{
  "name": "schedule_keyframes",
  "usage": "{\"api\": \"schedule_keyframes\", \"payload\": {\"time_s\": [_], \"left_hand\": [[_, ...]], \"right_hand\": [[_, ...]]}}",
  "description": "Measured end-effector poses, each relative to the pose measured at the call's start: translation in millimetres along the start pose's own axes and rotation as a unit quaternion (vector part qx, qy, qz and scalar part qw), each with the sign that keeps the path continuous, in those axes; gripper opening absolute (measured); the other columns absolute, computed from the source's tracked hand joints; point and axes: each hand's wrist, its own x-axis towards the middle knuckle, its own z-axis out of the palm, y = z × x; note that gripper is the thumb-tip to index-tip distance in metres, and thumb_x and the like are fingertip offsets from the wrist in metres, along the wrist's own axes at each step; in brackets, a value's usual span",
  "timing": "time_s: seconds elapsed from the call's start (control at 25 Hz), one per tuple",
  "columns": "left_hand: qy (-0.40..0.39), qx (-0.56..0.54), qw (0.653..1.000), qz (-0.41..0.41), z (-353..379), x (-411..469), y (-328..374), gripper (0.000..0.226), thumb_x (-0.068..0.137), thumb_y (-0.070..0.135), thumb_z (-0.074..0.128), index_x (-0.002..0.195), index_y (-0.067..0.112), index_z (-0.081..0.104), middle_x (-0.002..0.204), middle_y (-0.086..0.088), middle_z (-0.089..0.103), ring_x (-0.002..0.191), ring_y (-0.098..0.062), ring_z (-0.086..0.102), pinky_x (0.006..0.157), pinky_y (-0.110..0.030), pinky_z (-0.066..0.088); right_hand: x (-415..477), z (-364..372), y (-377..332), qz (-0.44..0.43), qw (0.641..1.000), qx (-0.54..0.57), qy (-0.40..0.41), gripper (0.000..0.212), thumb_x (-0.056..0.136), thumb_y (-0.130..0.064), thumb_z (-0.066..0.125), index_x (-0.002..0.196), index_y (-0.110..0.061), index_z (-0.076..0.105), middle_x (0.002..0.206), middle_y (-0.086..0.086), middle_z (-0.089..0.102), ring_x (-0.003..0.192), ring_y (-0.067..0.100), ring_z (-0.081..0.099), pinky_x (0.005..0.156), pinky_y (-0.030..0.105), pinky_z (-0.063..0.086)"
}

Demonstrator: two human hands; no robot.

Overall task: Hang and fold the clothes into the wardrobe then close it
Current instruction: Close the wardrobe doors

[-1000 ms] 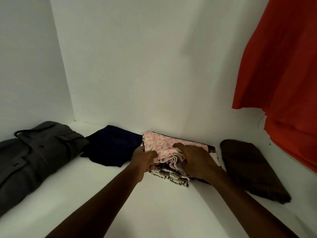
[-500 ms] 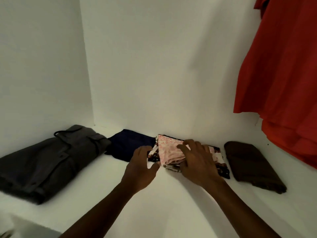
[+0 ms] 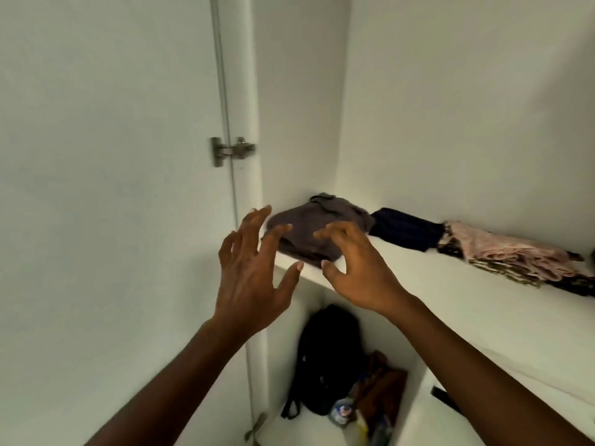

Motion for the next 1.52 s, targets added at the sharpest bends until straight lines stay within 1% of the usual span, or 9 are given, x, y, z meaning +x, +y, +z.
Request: {"api": "schedule_keyframes", "payload": {"time_s": [0.16,0.4,0.64,0.76,0.92,1.08,1.24,1.4,1.52], "left_hand": [[0.158,0.019,0.977,-0.144,-107,-38,-76,0.060,0.090,0.038,0.066,0.144,0.018,0.049,0.164,-0.005,0.032,0.154,-0.023,0.027,0.117,-0.042,0.024],[0.372,0.038,0.845,-0.381,-224,-76,-184,0.087,0.088,0.036,0.076,0.157,0.016,0.026,0.166,-0.009,0.023,0.155,-0.024,0.019,0.121,-0.050,0.018],[0.157,-0.122,0.869,-0.454,-276,-69,-257,0.113,0.076,0.055,0.084,0.161,0.026,0.016,0.154,-0.008,0.049,0.138,-0.030,0.050,0.115,-0.052,0.043],[0.081,-0.080,0.885,-0.451,-295,-69,-263,0.089,0.081,0.060,0.077,0.152,0.028,0.036,0.128,-0.003,0.066,0.118,-0.030,0.063,0.100,-0.049,0.053],[0.138,-0.043,0.912,-0.384,-288,-96,-206,0.040,0.094,0.046,0.069,0.127,0.024,0.064,0.095,0.014,0.068,0.092,-0.016,0.069,0.075,-0.031,0.049],[0.163,-0.092,0.916,-0.355,-270,-125,-120,0.041,0.088,0.047,0.077,0.120,0.023,0.066,0.059,0.008,0.053,0.054,-0.006,0.052,0.054,-0.026,0.039],[0.082,-0.128,0.947,-0.283,-240,-133,-11,0.034,0.077,0.043,0.085,0.101,0.030,0.064,0.066,0.004,0.064,0.055,-0.014,0.058,0.051,-0.026,0.046],[-0.030,-0.166,0.965,-0.201,-194,-107,70,0.058,0.068,0.082,0.071,0.096,0.031,0.063,0.063,-0.001,0.060,0.050,-0.010,0.047,0.051,-0.028,0.041],[-0.131,-0.172,0.967,-0.134,-140,-71,109,0.059,0.080,0.083,0.058,0.088,0.024,0.063,0.061,0.004,0.053,0.052,-0.007,0.043,0.055,-0.033,0.040]], "right_hand": [[33,54,-105,-0.049,0.993,0.091,-0.058,0.043,0.090,-0.025,0.068,0.131,-0.035,0.060,0.135,-0.016,0.045,0.124,0.004,0.051,0.101,0.033,0.050],[101,103,-248,-0.146,0.973,0.080,-0.163,0.047,0.093,-0.028,0.065,0.138,-0.031,0.053,0.143,-0.008,0.042,0.125,0.011,0.052,0.101,0.029,0.046],[133,135,-357,-0.203,0.959,0.009,-0.199,0.070,0.091,-0.031,0.063,0.153,-0.030,0.030,0.158,0.000,0.023,0.142,0.023,0.037,0.109,0.041,0.043],[122,142,-378,-0.191,0.960,0.008,-0.203,0.077,0.092,-0.035,0.063,0.157,-0.031,0.021,0.161,0.002,0.020,0.145,0.025,0.034,0.109,0.044,0.043],[85,124,-383,-0.116,0.976,0.084,-0.162,0.088,0.092,-0.052,0.063,0.158,-0.031,0.008,0.157,0.004,0.028,0.139,0.026,0.043,0.108,0.042,0.045],[29,78,-382,-0.062,0.980,0.175,-0.076,0.094,0.086,-0.069,0.061,0.153,-0.033,0.007,0.152,0.001,0.039,0.128,0.023,0.055,0.094,0.033,0.049],[-36,19,-345,-0.068,0.990,0.117,0.048,0.106,0.079,-0.069,0.068,0.154,-0.030,0.004,0.140,-0.001,0.032,0.110,0.020,0.058,0.082,0.034,0.059],[-78,-45,-264,-0.039,0.992,0.089,0.081,0.079,0.088,-0.049,0.065,0.151,-0.028,0.022,0.132,-0.004,0.036,0.089,0.008,0.055,0.064,0.016,0.048],[-100,-96,-196,0.027,0.987,0.112,0.116,0.036,0.093,-0.035,0.063,0.124,-0.023,0.048,0.112,-0.004,0.056,0.083,0.006,0.059,0.063,0.015,0.049]]}}
